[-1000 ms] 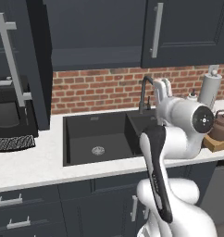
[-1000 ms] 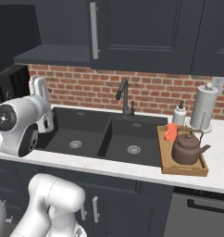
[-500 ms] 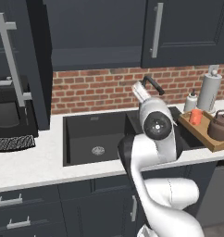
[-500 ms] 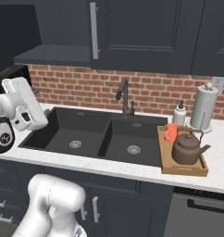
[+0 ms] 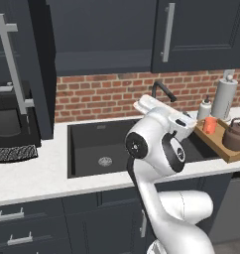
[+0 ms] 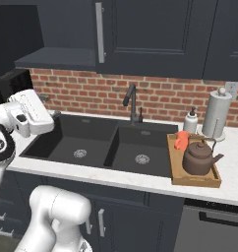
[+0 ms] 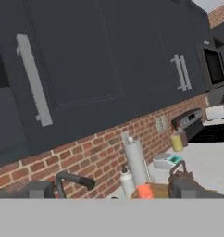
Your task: Pick the kettle from the counter and place it on the tray. Then pick the mug from the cabinet and place it on the tray. Then close the cabinet doors.
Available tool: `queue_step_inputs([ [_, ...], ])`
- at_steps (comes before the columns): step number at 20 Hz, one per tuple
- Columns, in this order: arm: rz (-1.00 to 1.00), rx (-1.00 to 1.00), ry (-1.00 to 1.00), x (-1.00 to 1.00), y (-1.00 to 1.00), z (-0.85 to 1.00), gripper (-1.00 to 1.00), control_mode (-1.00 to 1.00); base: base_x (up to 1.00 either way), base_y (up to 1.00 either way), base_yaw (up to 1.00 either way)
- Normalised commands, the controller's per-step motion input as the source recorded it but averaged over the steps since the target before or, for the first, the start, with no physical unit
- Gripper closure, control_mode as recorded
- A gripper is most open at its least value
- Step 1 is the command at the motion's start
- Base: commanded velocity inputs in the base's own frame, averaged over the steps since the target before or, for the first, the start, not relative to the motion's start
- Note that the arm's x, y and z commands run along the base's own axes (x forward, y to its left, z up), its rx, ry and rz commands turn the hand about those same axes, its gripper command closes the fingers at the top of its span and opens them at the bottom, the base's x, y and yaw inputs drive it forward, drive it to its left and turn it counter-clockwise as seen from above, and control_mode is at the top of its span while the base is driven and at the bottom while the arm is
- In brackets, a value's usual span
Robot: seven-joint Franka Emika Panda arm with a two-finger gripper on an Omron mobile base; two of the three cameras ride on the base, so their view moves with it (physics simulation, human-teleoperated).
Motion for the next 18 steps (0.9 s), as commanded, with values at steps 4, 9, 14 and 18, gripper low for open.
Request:
queue_step_inputs([
  [4,-0.21,-0.59,-0.01,-0.15,0.02,-0.32,-1.0,-1.0,0.0,0.0,0.0],
  [9,0.0,-0.32,-0.13,-0.47,0.15,-0.2,-1.0,-1.0,0.0,0.0,0.0],
  [14,-0.07,-0.37,0.0,-0.02,0.58,-0.09,-1.0,-1.0,0.0,0.0,0.0],
  [18,-0.13,-0.24,0.0,0.0,0.5,-0.3,-1.0,-1.0,0.0,0.0,0.0],
])
